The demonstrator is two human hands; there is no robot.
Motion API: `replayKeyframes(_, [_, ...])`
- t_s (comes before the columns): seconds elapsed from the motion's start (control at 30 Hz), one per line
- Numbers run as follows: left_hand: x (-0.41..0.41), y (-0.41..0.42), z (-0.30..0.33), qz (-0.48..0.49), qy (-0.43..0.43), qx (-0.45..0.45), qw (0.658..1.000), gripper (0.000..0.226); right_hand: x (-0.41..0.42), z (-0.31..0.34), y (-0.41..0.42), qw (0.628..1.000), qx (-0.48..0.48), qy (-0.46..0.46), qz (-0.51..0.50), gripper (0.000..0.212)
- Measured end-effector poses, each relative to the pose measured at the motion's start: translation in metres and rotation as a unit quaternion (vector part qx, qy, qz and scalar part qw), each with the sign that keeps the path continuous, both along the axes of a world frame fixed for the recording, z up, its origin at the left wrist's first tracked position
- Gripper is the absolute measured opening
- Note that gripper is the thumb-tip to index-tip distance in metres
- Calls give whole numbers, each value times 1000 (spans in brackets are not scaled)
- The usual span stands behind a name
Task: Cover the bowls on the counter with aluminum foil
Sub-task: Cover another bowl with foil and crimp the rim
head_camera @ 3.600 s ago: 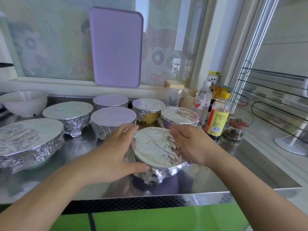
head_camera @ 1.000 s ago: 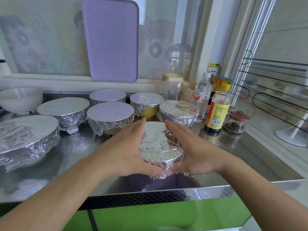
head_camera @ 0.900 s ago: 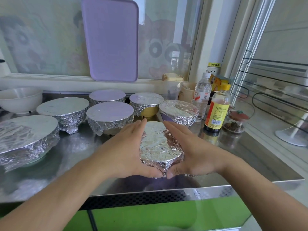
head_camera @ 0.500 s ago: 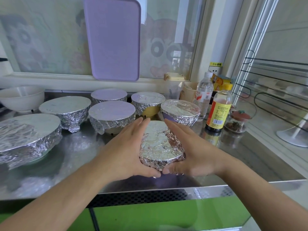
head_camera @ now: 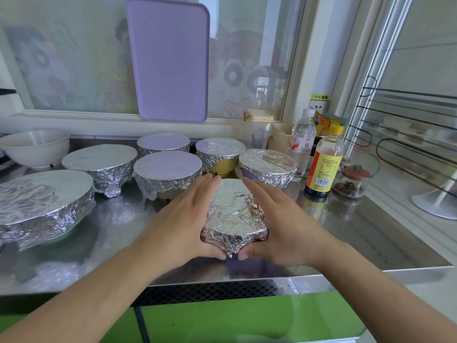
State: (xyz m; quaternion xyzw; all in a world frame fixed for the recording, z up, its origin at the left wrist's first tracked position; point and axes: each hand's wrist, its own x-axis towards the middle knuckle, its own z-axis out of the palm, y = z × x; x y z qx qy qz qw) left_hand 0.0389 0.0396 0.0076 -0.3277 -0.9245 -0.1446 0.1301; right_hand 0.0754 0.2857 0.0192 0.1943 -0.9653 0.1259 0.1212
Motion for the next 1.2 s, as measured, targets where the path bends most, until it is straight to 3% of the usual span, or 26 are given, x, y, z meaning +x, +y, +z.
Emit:
replayKeyframes(0.13, [6, -2, 14, -8, -106, 4, 994, 172, 2, 2, -2, 1000, 1, -5, -10, 145])
replayKeyframes(0.23, [9, 2, 26, -11, -177, 96, 980, 164, 2, 0, -8, 999, 5, -15, -33, 150])
replayKeyframes(0.37, [9, 18, 25, 26, -161, 121, 979, 156, 9, 11, -8, 993, 1, -113, -42, 153])
replayKeyframes(0.5, [6, 21, 21, 40, -173, 143, 974, 154, 6, 42, 23, 973, -33, -228, 13, 133])
replayKeyframes(0.63, [6, 18, 22, 42, -174, 135, 975, 158, -13, 43, 26, 971, -86, -220, 38, 128])
replayKeyframes(0.8, [2, 15, 18, 37, -153, 117, 981, 157, -22, 27, 25, 966, -124, -223, 47, 140])
replayKeyframes(0.93, [5, 14, 16, 26, -107, 92, 990, 145, -21, 14, 18, 980, -94, -165, 57, 148])
replayKeyframes(1.2, [3, 11, 4, 21, -57, 98, 993, 148, -20, -6, 17, 993, -95, -55, 51, 150])
